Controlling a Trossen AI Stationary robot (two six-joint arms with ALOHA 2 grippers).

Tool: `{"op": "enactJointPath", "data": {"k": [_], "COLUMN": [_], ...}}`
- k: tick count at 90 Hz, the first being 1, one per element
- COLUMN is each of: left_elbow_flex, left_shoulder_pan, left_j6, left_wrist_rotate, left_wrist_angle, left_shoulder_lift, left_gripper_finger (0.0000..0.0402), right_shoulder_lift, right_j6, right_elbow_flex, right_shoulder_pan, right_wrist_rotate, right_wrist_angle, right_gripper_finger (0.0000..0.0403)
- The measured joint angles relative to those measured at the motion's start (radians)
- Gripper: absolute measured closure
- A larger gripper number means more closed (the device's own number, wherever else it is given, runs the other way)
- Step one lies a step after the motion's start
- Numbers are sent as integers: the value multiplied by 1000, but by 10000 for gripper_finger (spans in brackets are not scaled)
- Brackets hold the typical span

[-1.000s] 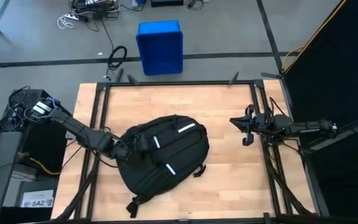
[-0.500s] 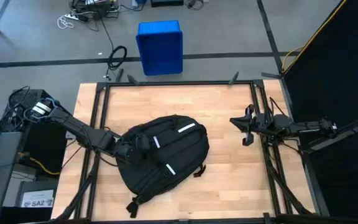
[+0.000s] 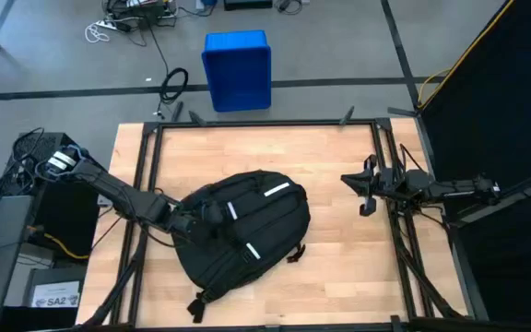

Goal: Unpack backpack
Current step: Open the backpack

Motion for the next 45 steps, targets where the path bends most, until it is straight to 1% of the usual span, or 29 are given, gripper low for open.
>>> {"op": "enactJointPath", "data": {"k": [14, 28, 45], "left_elbow_flex": [0, 0, 8], "left_shoulder_pan": [0, 0, 25], "left_j6": [-4, 70, 123], "left_wrist_rotate": [-1, -43, -51], "left_wrist_angle": [0, 9, 3], "left_shoulder_lift": [0, 0, 0], "left_gripper_finger": [218, 218, 218], "right_shoulder_lift": [0, 0, 0], "right_j6": [-18, -18, -18], "right_elbow_flex": [0, 0, 0], "right_shoulder_pan": [0, 0, 0], "right_wrist_rotate": [0, 0, 0], "right_wrist_angle": [0, 0, 5], "right_gripper_finger": [400, 394, 398]}}
